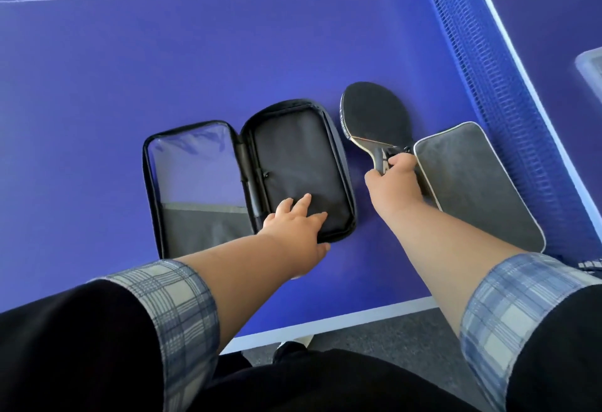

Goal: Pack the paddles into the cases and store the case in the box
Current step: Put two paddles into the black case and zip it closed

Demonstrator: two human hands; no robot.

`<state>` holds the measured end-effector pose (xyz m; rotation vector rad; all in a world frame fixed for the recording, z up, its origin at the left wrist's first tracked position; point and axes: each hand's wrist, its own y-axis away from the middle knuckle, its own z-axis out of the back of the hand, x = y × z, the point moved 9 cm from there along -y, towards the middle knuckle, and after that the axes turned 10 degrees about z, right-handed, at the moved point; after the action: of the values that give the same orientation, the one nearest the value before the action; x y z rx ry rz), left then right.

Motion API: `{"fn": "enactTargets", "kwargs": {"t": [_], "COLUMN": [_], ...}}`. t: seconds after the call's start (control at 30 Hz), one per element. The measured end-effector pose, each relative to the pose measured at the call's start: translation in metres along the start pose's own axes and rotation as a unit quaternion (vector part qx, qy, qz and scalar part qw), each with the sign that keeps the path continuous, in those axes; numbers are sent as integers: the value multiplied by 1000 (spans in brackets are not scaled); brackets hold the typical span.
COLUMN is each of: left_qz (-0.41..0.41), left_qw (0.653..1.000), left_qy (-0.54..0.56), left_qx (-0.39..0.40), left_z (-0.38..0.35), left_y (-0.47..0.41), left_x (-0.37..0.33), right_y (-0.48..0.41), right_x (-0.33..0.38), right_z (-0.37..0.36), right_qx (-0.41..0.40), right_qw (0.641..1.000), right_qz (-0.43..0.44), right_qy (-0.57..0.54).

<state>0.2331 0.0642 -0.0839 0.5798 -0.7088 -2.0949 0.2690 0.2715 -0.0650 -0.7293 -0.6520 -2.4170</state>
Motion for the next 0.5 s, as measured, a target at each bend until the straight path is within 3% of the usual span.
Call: {"fn": "enactTargets", "kwargs": {"t": [0.13, 0.2, 0.27, 0.33, 0.4, 0.5], "left_qz": [1, 9, 38, 84, 124, 150], "left_qw": [997, 988, 953, 884, 786, 658], "left_qy": [70, 153, 289, 447, 593, 722], "left_qx": [-14, -35, -77, -111, -126, -154], "left_z": [10, 19, 36, 51, 60, 71], "left_y": [-1, -1, 1, 7, 14, 26], "left_x": [5, 9, 22, 42, 63, 101], "right_y": [14, 20, 29, 40, 56, 90], "right_x": [15, 26, 39, 52, 65, 84], "right_z": [-4, -1, -2, -8, -21, -53], "right_qx": [-16, -28, -25, -4, 29, 81], "right_qw": [964, 942, 935, 944, 960, 965], "right_qz": [-62, -69, -52, -11, 34, 99], "right_qy": [-258, -328, -350, -328, -275, -231]}}
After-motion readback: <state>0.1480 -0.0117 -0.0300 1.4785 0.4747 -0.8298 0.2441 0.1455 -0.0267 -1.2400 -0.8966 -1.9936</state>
